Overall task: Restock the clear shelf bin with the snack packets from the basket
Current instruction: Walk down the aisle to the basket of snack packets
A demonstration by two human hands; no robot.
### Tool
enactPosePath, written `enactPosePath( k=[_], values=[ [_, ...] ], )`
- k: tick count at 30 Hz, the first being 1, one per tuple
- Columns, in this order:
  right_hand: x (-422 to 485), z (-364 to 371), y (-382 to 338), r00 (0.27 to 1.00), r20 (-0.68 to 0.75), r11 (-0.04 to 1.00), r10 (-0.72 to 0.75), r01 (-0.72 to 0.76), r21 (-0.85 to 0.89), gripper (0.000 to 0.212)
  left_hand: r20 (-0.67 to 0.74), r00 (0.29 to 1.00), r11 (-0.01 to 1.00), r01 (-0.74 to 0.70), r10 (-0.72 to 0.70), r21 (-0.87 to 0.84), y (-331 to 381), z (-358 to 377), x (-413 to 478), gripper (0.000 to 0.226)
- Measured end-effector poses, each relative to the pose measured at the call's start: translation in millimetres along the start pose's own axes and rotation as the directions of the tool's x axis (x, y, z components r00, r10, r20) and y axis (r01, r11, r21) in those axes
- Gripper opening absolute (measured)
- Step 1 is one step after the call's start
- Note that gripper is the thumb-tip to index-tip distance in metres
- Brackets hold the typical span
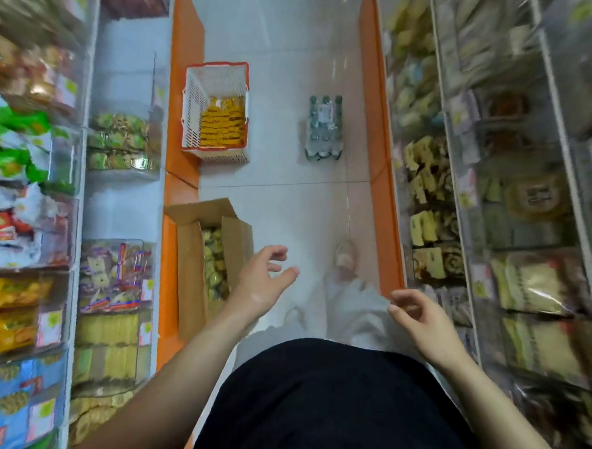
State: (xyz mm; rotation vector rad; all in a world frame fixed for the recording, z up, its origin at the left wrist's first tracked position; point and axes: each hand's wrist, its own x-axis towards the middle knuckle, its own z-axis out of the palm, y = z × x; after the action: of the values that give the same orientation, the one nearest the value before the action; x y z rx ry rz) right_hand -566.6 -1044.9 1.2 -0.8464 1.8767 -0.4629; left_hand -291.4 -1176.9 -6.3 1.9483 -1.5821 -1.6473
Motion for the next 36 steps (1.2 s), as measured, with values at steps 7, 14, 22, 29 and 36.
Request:
enactPosePath(
  k=[7,14,22,29,36],
  values=[
    [162.5,-57.7,-88.4,0.997,0.054,0.998,-0.063,0.062,0.023,0.013,-0.059,0.997,0.997,0.054,-0.051,0.049,90.9,-23.4,105.7,0.039],
    [299.6,-76.4,-239.2,0.968,0.134,0.973,-0.214,0.224,-0.061,0.013,-0.148,0.974,0.985,0.169,-0.174,-0.043,140.2,-91.7,182.3,0.040],
    [421.6,-77.6,-332.5,0.986,0.121,0.980,-0.116,0.133,-0.148,0.011,-0.101,0.983,0.987,0.151,-0.155,-0.047,206.9,-170.9,353.2,0.037],
    [475.2,-143.7,-369.9,0.999,0.040,0.997,0.032,-0.029,-0.076,0.009,-0.025,0.999,0.999,-0.030,0.031,0.023,346.7,-198.3,494.9,0.035],
    [601.5,-211.9,-398.8,0.995,0.081,0.997,0.062,-0.059,-0.042,0.008,-0.013,0.999,0.998,-0.031,0.031,0.047,437.0,-164.6,607.4,0.040]
  ],
)
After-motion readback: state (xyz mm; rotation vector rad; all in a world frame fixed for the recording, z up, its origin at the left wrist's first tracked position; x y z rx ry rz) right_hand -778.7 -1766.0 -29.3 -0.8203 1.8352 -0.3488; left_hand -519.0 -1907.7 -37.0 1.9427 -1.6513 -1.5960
